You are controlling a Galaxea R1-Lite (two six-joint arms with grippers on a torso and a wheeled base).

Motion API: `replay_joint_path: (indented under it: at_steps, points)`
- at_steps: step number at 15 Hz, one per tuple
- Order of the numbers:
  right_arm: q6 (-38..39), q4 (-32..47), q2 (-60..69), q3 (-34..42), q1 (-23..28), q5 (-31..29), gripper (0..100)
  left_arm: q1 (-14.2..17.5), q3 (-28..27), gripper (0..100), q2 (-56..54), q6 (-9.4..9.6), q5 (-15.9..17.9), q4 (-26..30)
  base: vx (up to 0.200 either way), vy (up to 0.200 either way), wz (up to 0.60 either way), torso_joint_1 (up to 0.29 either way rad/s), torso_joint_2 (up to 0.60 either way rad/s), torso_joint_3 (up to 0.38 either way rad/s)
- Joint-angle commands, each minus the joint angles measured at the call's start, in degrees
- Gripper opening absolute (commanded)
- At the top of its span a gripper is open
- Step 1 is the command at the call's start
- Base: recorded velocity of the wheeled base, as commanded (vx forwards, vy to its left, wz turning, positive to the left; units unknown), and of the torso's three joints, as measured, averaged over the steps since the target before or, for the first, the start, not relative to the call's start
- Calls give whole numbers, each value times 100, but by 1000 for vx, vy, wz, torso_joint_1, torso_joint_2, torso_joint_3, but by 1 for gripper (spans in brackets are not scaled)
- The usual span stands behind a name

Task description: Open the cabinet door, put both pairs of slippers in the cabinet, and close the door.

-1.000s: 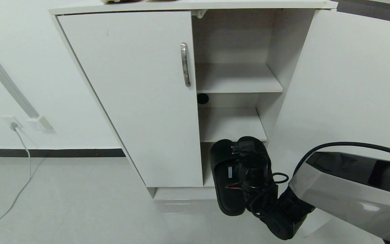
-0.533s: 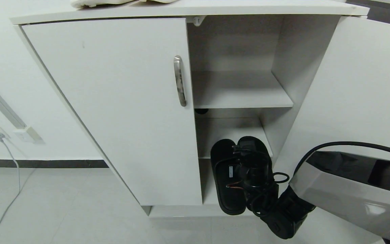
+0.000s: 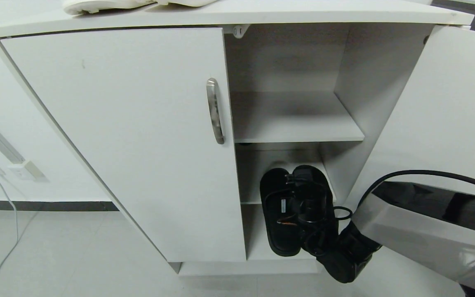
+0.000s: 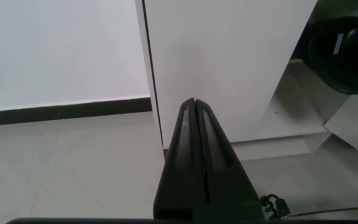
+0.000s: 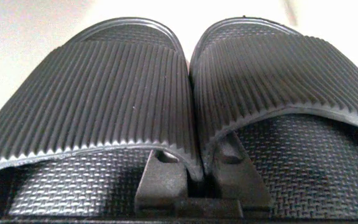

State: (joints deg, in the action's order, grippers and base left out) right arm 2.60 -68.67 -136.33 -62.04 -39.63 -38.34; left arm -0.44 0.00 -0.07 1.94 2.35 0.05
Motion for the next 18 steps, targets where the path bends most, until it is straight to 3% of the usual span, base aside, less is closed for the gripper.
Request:
replay_joint_path:
  at_steps: [1,8,18]
  points:
    - [66,293,-228,-458,114,2,0,0,0,0,7,0,2,-5,0,0,0,0,0,0]
    - [197,1462,-790,-2304,395,46,0,0,0,0,7,-27,-7,-5,0,0,0,0,0,0]
    - [189,2226,-1133,-3631,588,72,0,0,0,0,7,-27,-7,-5,0,0,0,0,0,0]
